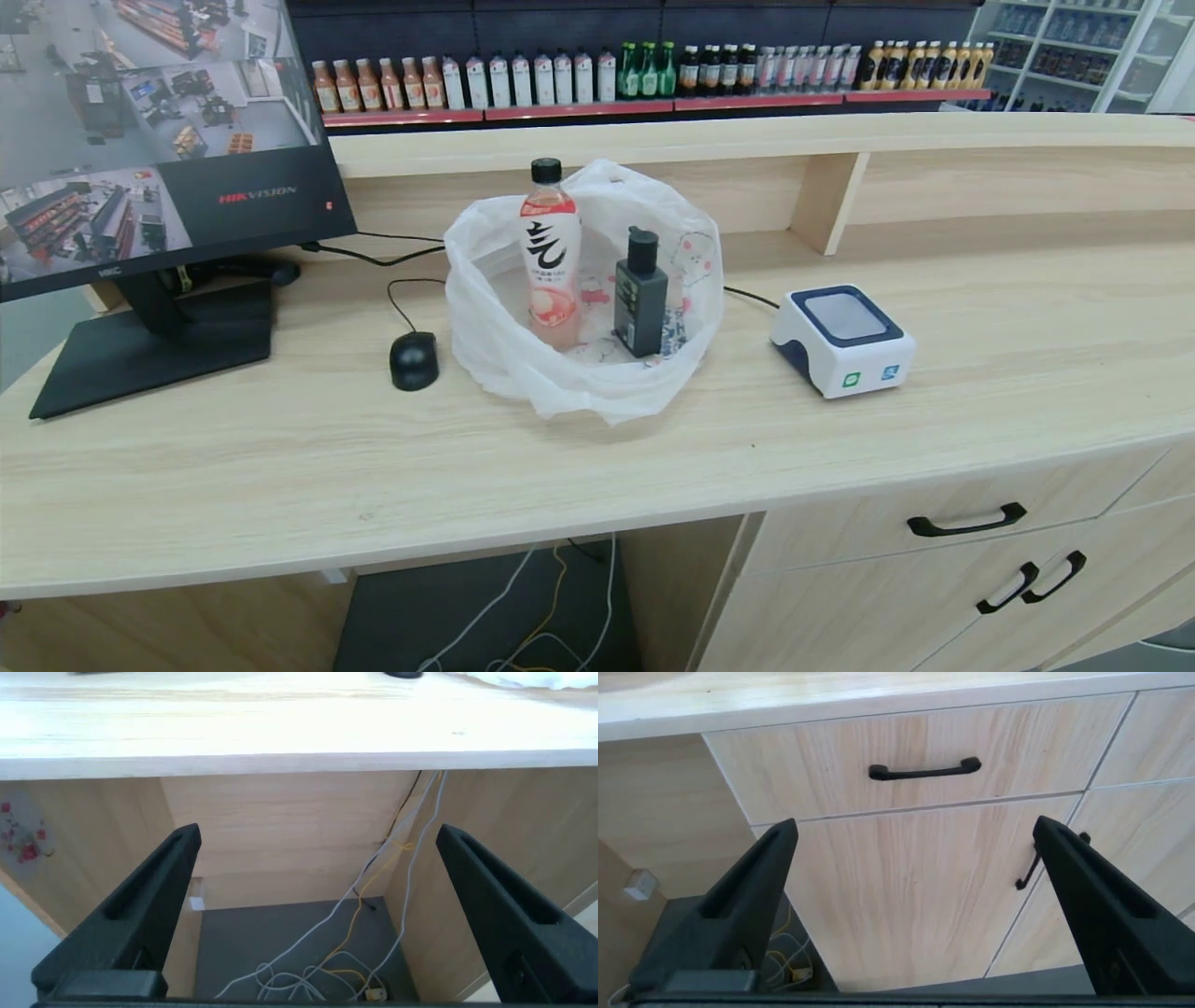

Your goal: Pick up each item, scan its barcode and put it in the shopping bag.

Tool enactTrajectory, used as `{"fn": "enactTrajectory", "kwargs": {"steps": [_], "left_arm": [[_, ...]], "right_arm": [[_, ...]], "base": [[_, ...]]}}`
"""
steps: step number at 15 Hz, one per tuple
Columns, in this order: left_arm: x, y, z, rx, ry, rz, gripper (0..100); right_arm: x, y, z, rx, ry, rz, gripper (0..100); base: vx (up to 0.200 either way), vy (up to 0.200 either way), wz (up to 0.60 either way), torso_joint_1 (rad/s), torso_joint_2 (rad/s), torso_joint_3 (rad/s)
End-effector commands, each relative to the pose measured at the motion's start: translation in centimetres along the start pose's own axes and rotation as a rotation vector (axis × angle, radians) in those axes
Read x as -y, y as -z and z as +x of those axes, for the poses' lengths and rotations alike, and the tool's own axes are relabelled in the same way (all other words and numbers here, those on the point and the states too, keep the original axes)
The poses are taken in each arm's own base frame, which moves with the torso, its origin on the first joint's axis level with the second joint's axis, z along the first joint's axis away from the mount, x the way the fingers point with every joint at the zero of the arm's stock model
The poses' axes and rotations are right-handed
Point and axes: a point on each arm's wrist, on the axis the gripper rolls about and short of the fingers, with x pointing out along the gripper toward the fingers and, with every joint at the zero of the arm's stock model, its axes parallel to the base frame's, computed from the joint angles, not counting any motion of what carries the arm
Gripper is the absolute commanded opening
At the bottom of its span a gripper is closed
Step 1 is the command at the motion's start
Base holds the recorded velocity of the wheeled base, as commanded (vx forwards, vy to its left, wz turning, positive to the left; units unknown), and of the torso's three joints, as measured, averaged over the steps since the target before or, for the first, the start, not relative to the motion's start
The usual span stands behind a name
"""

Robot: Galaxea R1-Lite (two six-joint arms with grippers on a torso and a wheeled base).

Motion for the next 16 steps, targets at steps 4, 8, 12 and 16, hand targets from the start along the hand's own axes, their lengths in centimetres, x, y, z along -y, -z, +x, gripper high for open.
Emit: {"fn": "enactTrajectory", "kwargs": {"steps": [4,8,12,16], "left_arm": [[0.00,0.00,0.00,0.001,-0.001,-0.004,100],[0.00,0.00,0.00,0.001,-0.002,-0.009,100],[0.00,0.00,0.00,0.001,-0.002,-0.010,100],[0.00,0.00,0.00,0.001,-0.004,-0.021,100]], "right_arm": [[0.00,0.00,0.01,-0.001,-0.001,0.000,100],[0.00,0.00,0.01,-0.001,-0.001,0.011,100],[0.00,0.00,0.01,-0.001,-0.001,0.011,100],[0.00,0.00,0.01,-0.001,0.001,0.012,100]], "base": [[0.000,-0.200,0.00,0.002,0.00,0.005],[0.000,-0.200,0.00,0.004,0.00,0.002],[0.000,-0.200,0.00,0.001,0.00,0.000],[0.000,-0.200,0.00,0.006,0.00,0.000]]}}
